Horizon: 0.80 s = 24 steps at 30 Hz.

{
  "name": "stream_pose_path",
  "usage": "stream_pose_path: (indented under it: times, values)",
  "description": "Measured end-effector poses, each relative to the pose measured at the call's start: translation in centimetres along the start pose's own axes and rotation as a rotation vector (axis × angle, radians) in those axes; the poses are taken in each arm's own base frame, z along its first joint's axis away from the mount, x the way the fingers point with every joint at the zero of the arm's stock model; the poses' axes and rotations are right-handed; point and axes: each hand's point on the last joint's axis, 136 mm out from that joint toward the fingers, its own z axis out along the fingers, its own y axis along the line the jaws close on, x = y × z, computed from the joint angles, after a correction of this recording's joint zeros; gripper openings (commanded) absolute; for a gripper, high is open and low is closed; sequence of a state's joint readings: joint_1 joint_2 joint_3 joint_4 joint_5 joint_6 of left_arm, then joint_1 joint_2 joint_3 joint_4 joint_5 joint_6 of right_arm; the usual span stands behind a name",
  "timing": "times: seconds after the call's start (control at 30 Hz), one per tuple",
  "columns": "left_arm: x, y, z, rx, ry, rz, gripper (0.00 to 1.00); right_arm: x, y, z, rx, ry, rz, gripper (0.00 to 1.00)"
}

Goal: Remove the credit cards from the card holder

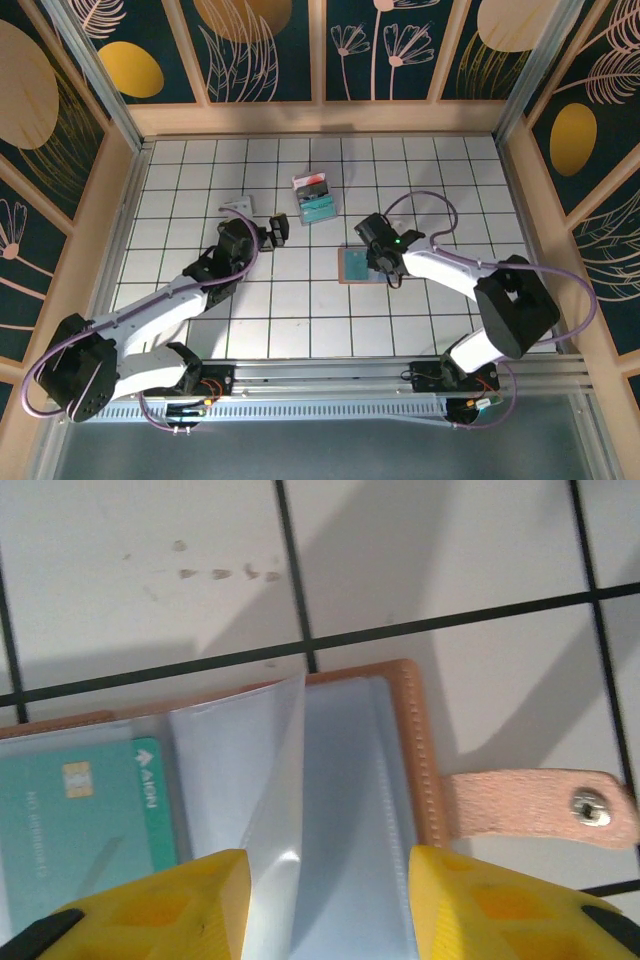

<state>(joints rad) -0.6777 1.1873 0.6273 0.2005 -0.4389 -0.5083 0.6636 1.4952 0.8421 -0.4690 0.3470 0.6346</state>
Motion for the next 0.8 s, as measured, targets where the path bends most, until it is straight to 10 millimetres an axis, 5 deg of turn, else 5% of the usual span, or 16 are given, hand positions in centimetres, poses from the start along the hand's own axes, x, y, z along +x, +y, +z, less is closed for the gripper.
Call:
stream_pose_path:
  times: [0.53, 0.8]
  values:
    - [8.3, -10.8, 2.9, 0.071, 0.149, 0.344, 0.99, -0.3, -5.2, 0.3, -0.021, -0.002, 0.156, 0.33]
    - [12.8, -12.3, 4.4, 0.069, 0.229, 0.422, 0.99, -3.0, -5.6, -2.9, -0.119, -0.103, 0.217, 0.2]
